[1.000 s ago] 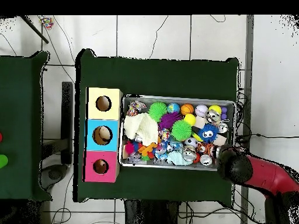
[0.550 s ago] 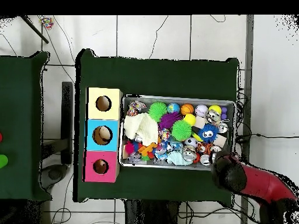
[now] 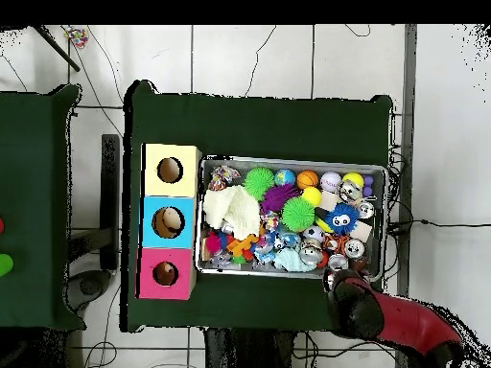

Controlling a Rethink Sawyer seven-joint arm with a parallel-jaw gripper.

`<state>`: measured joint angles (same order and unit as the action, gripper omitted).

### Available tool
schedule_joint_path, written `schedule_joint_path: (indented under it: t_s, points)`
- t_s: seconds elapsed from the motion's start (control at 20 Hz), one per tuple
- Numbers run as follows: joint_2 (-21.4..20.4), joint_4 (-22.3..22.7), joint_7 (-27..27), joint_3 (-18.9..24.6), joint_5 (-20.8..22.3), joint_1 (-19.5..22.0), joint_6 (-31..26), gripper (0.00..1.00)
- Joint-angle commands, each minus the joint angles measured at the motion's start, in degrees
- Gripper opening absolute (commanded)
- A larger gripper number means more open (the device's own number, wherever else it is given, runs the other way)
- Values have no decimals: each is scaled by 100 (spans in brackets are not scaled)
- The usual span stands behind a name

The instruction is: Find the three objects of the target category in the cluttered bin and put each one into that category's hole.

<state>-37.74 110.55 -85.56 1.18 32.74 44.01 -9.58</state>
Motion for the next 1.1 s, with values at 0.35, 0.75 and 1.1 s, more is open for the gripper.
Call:
schedule_joint_path:
  t_s: [0.35,0.75,1.1]
  points:
    - [27,330,-238,576,166,391,-145,100]
    - [3,593,67,906,231,576,-478,100]
    - [-147,194,-258,527,185,-101,-488,100]
